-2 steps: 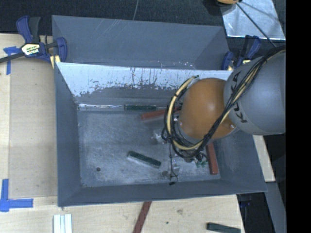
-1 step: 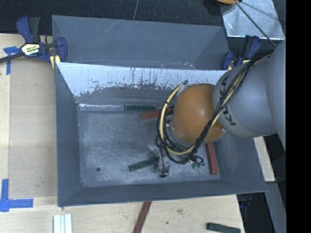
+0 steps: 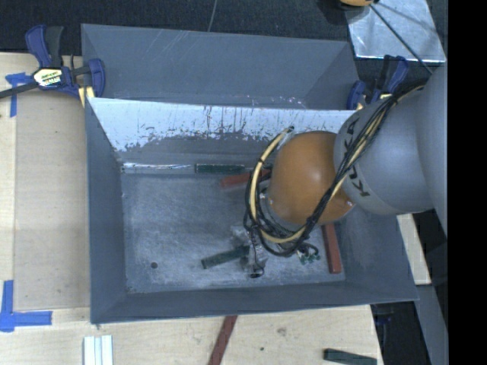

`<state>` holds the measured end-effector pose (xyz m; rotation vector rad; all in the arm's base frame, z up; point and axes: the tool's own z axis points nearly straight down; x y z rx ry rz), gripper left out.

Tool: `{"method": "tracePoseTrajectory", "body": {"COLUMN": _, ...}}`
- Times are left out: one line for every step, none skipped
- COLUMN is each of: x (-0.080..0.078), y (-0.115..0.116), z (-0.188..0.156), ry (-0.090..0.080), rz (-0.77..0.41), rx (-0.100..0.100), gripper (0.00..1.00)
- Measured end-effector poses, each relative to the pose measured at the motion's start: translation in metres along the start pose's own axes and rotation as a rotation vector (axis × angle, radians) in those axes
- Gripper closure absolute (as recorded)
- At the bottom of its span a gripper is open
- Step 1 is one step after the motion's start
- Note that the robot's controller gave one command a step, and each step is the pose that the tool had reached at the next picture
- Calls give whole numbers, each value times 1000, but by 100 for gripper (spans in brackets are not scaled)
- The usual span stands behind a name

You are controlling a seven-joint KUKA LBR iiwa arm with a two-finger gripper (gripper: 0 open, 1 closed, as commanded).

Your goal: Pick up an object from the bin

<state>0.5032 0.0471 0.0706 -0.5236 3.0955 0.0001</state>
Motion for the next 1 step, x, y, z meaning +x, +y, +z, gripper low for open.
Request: {"method": "tracePoseTrajectory", "body": {"x": -1, "y": -23, "z": -173, "ry": -7, "rz": -29, "rx": 3, "gripper": 100}}
